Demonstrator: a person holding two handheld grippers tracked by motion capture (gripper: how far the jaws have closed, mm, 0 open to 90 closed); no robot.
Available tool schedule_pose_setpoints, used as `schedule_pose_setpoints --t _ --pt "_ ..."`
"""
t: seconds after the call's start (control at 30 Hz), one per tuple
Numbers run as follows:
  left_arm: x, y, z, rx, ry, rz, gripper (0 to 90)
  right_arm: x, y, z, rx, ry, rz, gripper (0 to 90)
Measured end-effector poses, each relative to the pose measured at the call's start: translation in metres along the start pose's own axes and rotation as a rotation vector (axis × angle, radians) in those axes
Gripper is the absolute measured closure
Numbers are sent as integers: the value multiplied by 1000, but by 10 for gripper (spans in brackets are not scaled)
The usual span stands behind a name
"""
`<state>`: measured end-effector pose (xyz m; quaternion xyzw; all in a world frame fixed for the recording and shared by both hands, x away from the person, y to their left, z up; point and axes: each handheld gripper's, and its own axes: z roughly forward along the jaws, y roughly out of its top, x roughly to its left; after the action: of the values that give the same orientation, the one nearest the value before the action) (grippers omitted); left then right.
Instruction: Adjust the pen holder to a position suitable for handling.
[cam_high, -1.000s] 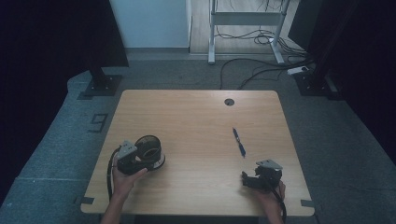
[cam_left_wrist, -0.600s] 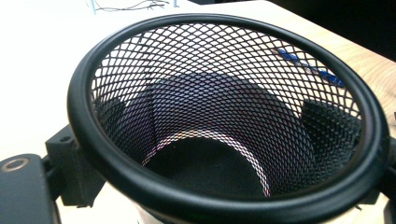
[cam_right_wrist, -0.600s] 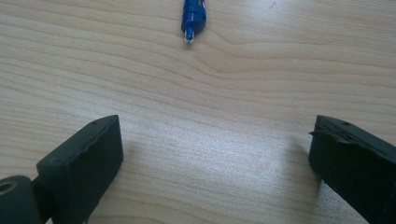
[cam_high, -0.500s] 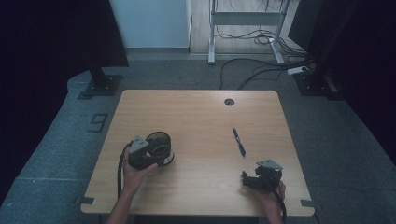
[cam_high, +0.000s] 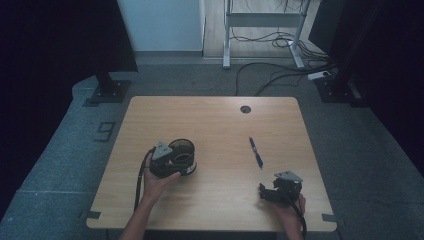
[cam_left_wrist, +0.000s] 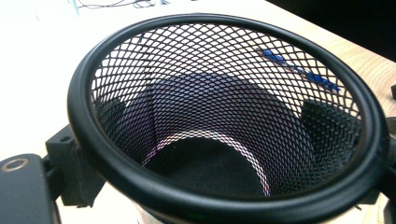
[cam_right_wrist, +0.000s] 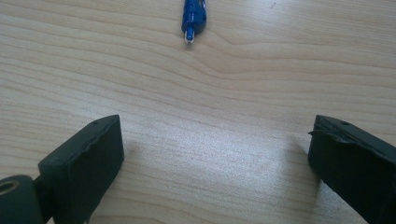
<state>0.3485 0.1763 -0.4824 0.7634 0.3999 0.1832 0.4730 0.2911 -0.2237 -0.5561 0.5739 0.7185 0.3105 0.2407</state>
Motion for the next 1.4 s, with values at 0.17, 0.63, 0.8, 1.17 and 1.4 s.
schedule_pose_setpoints --t 0.17,0.63,0.8,1.17,1.4 --pt "-5 4 10 7 -8 8 90 0 0 0 0 0 -1 29" --pt "-23 10 42 47 -35 29 90 0 0 0 -1 1 -1 31" --pt "-31 11 53 59 -44 36 90 0 0 0 -1 1 -1 32" --pt "-44 9 77 93 -44 54 90 0 0 0 -1 1 -2 34" --pt "-46 5 85 107 -46 54 89 0 0 0 -2 1 -2 34"
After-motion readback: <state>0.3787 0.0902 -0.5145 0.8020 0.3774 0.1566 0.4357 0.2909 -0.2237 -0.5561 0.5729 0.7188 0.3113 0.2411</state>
